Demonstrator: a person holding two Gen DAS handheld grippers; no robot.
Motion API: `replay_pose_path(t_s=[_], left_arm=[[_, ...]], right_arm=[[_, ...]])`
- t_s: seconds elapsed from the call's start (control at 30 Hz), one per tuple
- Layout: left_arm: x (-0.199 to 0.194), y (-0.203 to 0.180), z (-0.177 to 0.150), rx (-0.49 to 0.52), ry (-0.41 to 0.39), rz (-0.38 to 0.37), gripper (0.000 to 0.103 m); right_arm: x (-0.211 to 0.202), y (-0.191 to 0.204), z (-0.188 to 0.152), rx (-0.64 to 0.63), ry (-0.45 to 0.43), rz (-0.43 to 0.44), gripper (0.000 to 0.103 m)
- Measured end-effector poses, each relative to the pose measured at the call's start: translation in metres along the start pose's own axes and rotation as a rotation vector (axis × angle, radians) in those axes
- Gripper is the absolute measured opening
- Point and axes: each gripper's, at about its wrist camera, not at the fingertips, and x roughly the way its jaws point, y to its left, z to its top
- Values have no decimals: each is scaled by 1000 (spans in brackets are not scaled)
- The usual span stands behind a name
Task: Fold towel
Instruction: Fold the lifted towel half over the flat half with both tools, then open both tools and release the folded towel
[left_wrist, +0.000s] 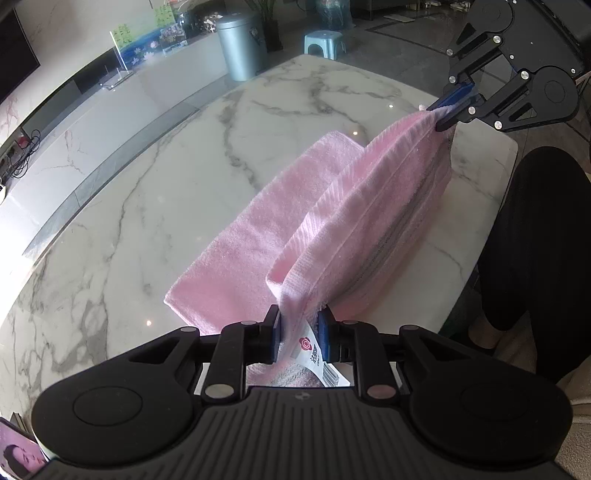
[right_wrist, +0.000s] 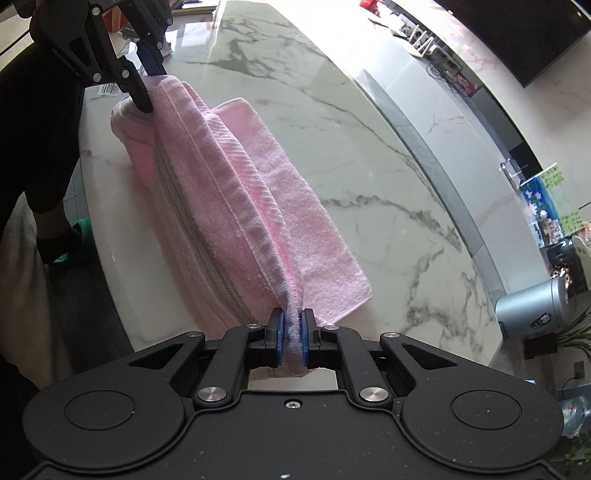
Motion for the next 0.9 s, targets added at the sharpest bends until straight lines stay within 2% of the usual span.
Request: replay_pose_path(t_s=[0.33,0.6,0.77,0.8,0.87,0.9], left_arm=[[63,51,32,36,106,-19,21],[117,76,35,9,144,6,21],[134,85,30,-25,146,5,21],[136,85,30,-32,142,8,22],[137,86,29,-40,140,19,27],[136,86,29,-39,140,29,35]], right_arm=[[82,-55,24,-20,79,104,7],[146,-73,28,3,114,140,8],[165,-77,26,17,125,148,8],[168,-77,25,25,125,150,9],[172,-78,23,42,122,152,18],[173,-79,21,54,120,147,23]])
